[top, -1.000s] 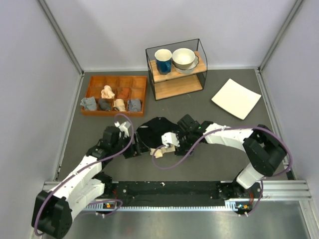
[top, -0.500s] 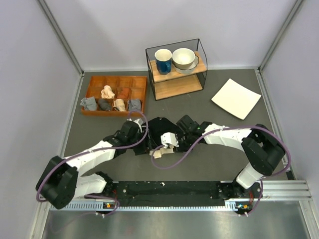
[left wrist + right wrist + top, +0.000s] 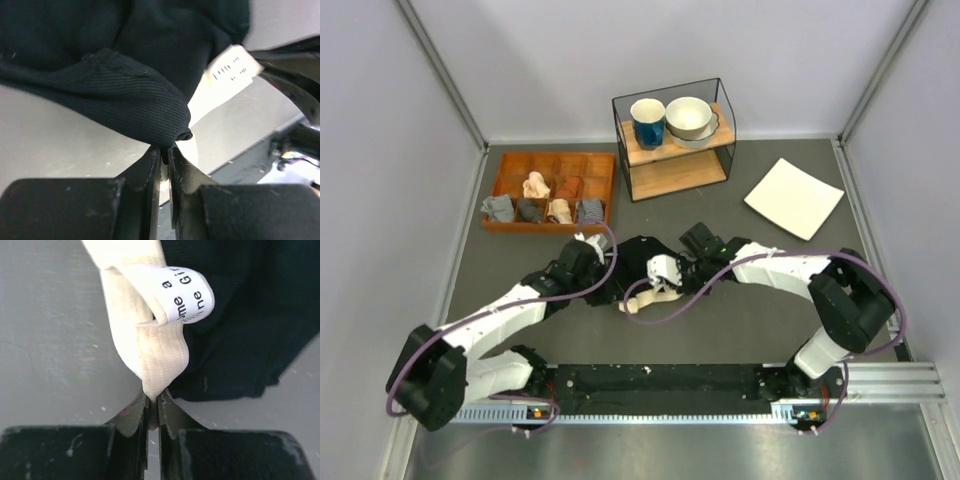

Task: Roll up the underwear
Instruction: Flatten out the underwear at the center of the board.

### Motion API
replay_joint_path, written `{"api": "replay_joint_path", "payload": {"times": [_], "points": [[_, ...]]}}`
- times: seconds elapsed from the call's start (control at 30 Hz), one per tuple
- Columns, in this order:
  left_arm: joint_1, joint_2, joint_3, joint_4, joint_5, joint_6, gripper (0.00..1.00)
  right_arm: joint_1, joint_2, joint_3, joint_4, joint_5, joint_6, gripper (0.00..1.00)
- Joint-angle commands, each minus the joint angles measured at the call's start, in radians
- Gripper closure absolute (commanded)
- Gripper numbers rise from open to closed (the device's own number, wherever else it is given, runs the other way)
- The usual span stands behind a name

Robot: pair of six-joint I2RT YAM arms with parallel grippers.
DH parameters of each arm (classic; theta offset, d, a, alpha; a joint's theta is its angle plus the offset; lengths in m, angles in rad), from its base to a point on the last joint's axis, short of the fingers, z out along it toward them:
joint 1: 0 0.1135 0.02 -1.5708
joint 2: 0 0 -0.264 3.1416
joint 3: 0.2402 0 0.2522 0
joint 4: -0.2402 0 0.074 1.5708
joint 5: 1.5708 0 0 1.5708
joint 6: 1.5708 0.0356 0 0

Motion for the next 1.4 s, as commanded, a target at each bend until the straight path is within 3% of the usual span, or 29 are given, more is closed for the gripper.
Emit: {"api": "replay_joint_path", "payload": {"times": [0.0,0.13,0.2,0.37,0.43,0.5,0.63,0.73,0.8,0.87,0.9,0.93,1.03,1.07,1.17,1.3,1.37], "points": [[0.062,-0.101,-0.024,0.208,0.229,0.027,0.86,-0.125,-0.124,0.095,-0.083,-0.069,0.03,1.0],[0.148,-0.017,0.094,0.316,0.43,0.015,0.88,-0.207,-0.178,0.186,-0.132,-0.051,-0.011,1.0],[0.168,0.082,0.241,0.299,0.557,0.017,0.88,-0.231,-0.183,0.245,-0.162,-0.035,-0.028,1.0],[0.172,0.168,0.482,0.284,0.608,0.02,0.87,-0.288,-0.209,0.441,-0.212,-0.037,-0.029,1.0],[0.17,0.156,0.497,0.284,0.612,0.018,0.87,-0.294,-0.235,0.457,-0.216,-0.044,-0.029,1.0],[0.159,0.117,0.461,0.284,0.613,0.017,0.86,-0.294,-0.286,0.429,-0.221,-0.075,-0.046,1.0],[0.042,0.04,0.259,0.316,0.555,-0.019,0.76,-0.293,-0.379,0.166,-0.223,-0.101,-0.121,1.0],[-0.078,0.014,0.004,0.462,0.503,-0.135,0.71,-0.293,-0.419,-0.053,-0.232,-0.093,-0.189,1.0],[-0.13,0.017,-0.186,0.578,0.472,-0.212,0.62,-0.294,-0.436,-0.182,-0.272,-0.089,-0.238,0.99],[-0.192,0.006,-0.295,0.65,0.458,-0.278,0.54,-0.294,-0.439,-0.236,-0.301,-0.064,-0.249,0.88],[-0.206,-0.009,-0.312,0.649,0.454,-0.286,0.52,-0.299,-0.442,-0.258,-0.339,-0.063,-0.243,0.73],[-0.21,-0.063,-0.317,0.627,0.454,-0.277,0.49,-0.304,-0.444,-0.257,-0.362,-0.064,-0.24,0.67],[-0.21,-0.19,-0.175,0.357,0.373,-0.132,0.32,-0.362,-0.455,-0.206,-0.428,-0.099,-0.204,0.54],[-0.209,-0.21,-0.129,0.181,0.334,-0.085,0.29,-0.383,-0.456,-0.189,-0.437,-0.125,-0.177,0.51],[-0.192,-0.235,0.019,0.036,0.182,0.09,0.21,-0.443,-0.438,-0.122,-0.453,-0.19,-0.113,0.44],[-0.14,-0.151,0.071,0.064,0.164,0.178,0.2,-0.483,-0.366,-0.028,-0.453,-0.259,-0.014,0.39],[-0.138,-0.059,0.085,0.107,0.226,0.17,0.2,-0.492,-0.311,-0.002,-0.451,-0.282,0.035,0.39]]}}
